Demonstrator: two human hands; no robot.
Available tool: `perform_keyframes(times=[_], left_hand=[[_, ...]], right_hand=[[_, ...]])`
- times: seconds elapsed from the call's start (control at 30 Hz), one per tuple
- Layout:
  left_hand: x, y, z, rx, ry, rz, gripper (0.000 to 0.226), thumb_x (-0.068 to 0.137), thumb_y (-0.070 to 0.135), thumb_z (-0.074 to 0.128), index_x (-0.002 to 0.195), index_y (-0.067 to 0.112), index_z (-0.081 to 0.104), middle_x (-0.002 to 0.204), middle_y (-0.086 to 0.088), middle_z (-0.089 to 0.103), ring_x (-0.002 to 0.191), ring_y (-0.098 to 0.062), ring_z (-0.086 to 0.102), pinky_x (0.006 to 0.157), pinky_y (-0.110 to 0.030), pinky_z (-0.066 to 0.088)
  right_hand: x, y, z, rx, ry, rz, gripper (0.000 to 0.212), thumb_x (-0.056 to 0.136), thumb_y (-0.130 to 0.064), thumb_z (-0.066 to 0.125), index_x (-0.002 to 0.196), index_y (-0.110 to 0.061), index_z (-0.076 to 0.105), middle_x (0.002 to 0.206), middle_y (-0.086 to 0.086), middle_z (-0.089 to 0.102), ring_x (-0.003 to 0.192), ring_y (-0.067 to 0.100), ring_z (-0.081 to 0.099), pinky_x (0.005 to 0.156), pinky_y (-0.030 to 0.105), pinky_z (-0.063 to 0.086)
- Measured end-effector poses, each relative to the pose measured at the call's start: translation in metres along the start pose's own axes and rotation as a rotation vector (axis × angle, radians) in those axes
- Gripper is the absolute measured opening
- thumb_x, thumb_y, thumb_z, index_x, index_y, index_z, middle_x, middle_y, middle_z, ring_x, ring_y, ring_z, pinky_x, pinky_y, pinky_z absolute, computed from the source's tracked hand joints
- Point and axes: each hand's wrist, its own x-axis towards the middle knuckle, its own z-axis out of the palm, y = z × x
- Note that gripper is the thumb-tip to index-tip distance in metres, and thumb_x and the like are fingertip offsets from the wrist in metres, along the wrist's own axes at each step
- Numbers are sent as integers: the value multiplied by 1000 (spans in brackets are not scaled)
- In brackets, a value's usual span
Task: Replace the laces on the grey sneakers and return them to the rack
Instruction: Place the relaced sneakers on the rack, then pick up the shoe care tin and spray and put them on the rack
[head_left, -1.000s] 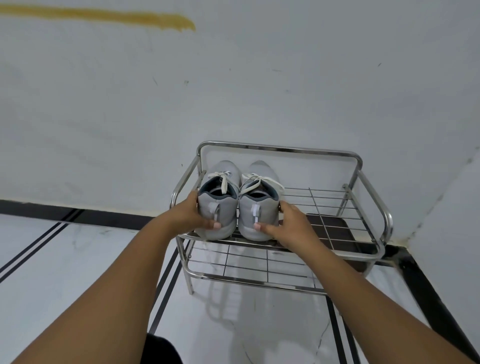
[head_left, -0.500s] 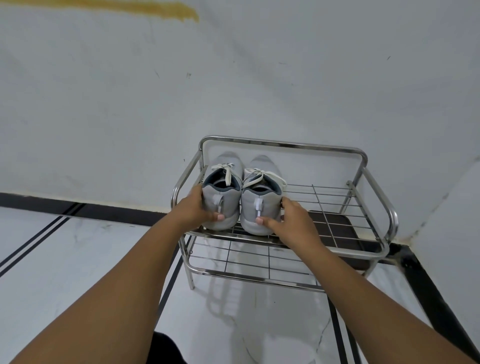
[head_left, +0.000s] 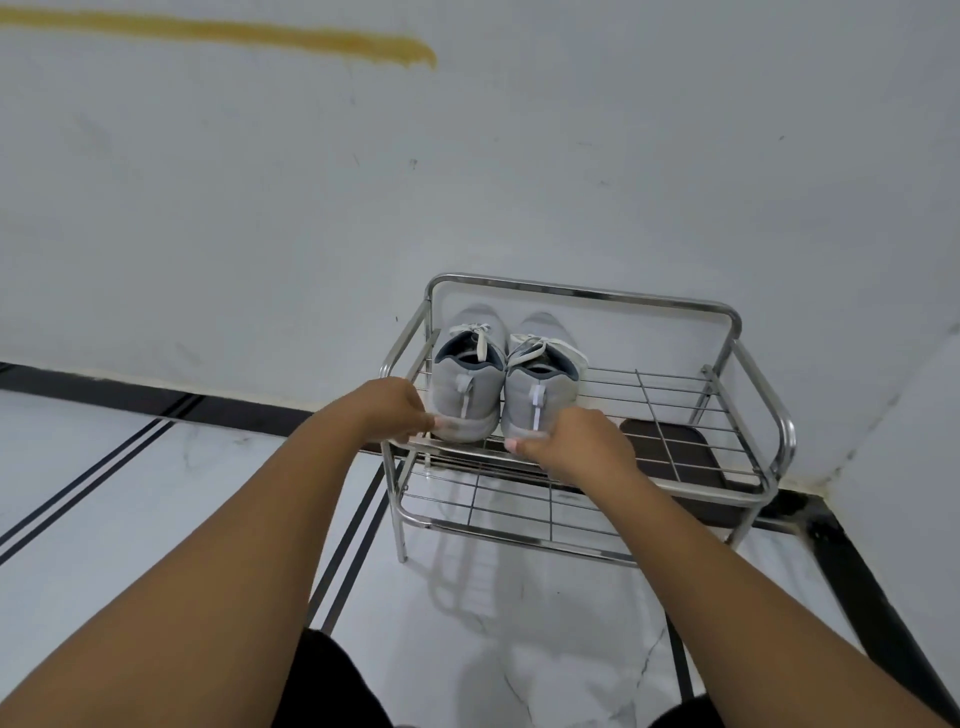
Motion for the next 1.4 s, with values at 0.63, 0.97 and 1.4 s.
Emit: perform_keyframes(times=[0.63,0.97,1.4], left_hand=[[-116,-221,56,-430,104,-326,27,89,40,64,105,18,63,101,0,69,95,-15,65,84,-33,52],[-123,-322,226,-336,59,-595,53,92,36,61,139,25,40,140,-2,44,116,-17,54,96,-29,43],[-61,-347,254,-253,25,-403,68,80,30,76,139,19,44,137,-5,49,123,-22,48,103,-35,40]], right_hand=[[-66,-84,160,-228,-509,-409,32,88,-52,58,101,-24,65,104,-3,67,93,17,61,79,33,52],[-77,-98,315,-115,-789,-394,23,93,-40,55,100,-20,65,99,-1,68,90,18,64,79,32,52],[-124,-114,404,-44,-656,-877,40,96,-27,50,135,-23,42,110,8,59,85,30,63,60,35,46]])
